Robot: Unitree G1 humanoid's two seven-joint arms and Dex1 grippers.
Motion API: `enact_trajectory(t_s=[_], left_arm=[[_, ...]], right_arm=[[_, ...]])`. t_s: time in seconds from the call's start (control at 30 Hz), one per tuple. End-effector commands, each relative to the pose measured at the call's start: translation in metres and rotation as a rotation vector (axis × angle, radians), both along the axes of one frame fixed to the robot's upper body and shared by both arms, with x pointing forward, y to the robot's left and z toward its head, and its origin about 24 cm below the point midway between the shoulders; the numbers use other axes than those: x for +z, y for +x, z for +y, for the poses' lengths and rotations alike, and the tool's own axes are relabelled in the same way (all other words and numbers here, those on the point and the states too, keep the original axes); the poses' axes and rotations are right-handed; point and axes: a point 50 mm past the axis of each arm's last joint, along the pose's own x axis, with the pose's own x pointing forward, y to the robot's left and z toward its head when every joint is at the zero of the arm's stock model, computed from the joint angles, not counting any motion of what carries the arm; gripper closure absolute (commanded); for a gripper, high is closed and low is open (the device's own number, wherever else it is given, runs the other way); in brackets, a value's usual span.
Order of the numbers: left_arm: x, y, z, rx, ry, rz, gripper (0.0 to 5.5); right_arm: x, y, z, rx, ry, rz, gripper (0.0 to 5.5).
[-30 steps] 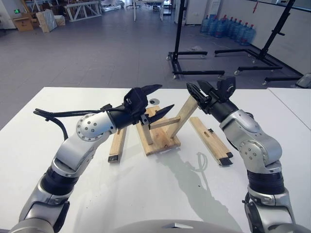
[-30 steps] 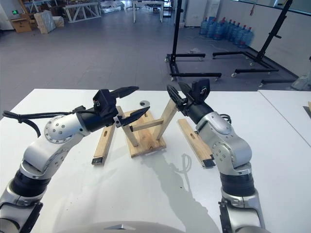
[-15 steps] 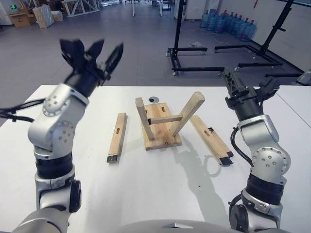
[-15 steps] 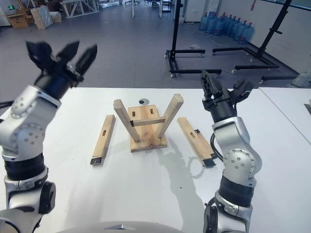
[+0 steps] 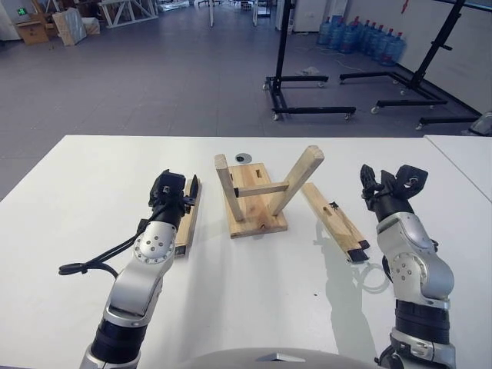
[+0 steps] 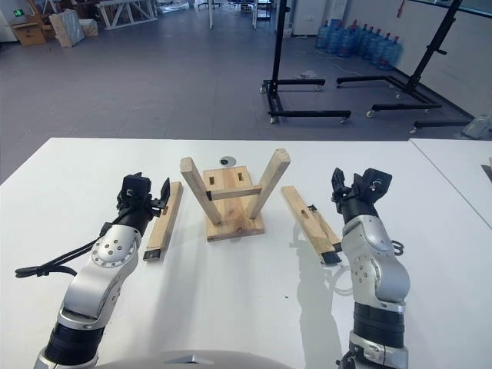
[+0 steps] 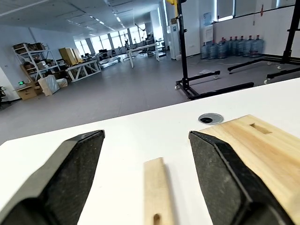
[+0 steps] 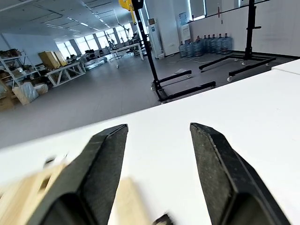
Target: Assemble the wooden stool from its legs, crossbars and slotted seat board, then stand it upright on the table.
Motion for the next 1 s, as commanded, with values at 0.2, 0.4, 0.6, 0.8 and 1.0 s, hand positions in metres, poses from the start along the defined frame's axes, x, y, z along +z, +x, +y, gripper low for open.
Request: enact_trajectory(t_s=[0.2, 0.4, 0.6, 0.8, 1.0], left_arm=[[0.003, -0.015, -0.056, -0.541, 0.107, 0.099, 2.21], [-0.025, -0.01, -0.027, -0.347, 0.029, 0.253, 2.21], [0.037, 0.043, 0.058, 0.12, -0.038, -0.081, 2.21], [0.056, 0.05, 0.143, 0.374, 0.01, -0.13, 2.21], [0.043, 0.05, 0.116, 0.242, -0.068, -0.063, 2.21]], right_arm=[[-0.002, -0.035, 0.095, 0.606, -0.045, 0.068, 3.06], [-0.013, -0.021, 0.055, 0.363, -0.145, 0.127, 3.06], [0.01, -0.019, 0.092, 0.583, -0.029, -0.028, 3.06], [0.006, -0.057, 0.103, 0.949, -0.032, 0.013, 3.06], [0.005, -0.044, 0.097, 0.851, -0.071, -0.006, 3.06]])
